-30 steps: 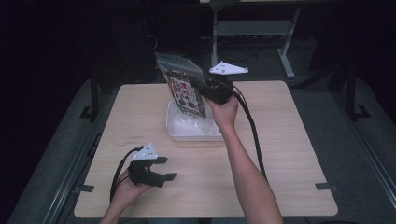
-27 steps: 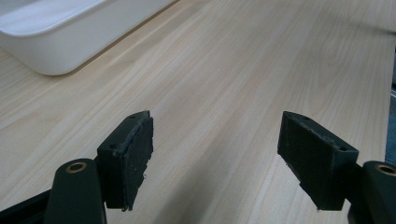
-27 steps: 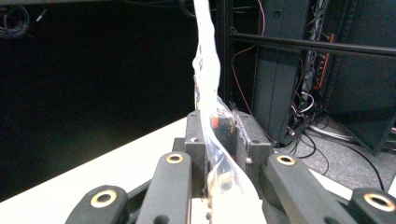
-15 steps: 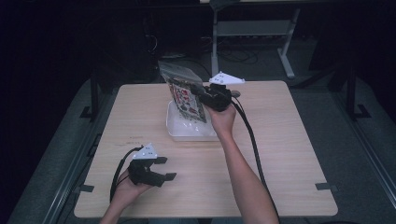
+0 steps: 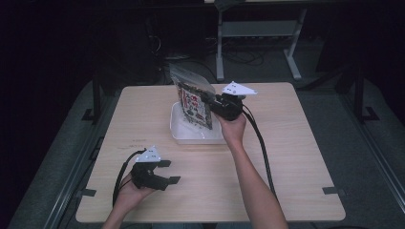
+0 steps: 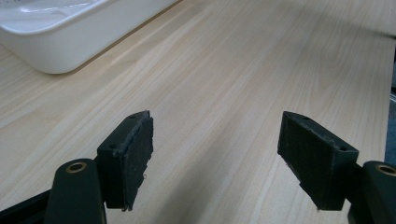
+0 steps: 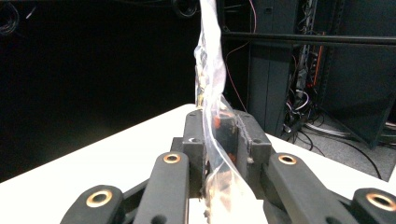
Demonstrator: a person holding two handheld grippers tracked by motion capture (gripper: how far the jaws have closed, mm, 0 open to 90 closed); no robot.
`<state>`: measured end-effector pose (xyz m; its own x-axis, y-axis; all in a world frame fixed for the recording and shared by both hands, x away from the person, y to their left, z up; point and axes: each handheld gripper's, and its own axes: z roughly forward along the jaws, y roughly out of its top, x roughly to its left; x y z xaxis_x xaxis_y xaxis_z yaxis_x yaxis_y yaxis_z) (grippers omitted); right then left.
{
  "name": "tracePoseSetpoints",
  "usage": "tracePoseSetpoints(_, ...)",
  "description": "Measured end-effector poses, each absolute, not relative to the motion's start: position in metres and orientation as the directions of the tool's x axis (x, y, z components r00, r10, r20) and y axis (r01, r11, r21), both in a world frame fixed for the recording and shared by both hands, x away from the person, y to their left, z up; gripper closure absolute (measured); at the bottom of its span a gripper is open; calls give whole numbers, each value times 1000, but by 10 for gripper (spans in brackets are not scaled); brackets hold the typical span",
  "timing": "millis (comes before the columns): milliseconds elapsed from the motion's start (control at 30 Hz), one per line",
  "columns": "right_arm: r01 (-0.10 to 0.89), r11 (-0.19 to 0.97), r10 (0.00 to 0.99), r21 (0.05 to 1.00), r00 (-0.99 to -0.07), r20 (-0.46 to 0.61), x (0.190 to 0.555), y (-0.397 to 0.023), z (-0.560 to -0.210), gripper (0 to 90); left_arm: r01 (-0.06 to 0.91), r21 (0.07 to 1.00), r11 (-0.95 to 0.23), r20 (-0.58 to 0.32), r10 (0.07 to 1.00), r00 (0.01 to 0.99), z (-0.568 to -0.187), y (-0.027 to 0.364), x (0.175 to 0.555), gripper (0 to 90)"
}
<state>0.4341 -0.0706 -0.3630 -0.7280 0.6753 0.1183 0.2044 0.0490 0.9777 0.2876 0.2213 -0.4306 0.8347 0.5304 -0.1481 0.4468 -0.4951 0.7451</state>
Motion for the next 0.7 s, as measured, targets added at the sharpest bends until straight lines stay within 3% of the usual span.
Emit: tracePoseSetpoints(700,228,109,663,968,-742,100,436,-78,-363,757,446,743,-499,-150,526,837,-431,220,289,259)
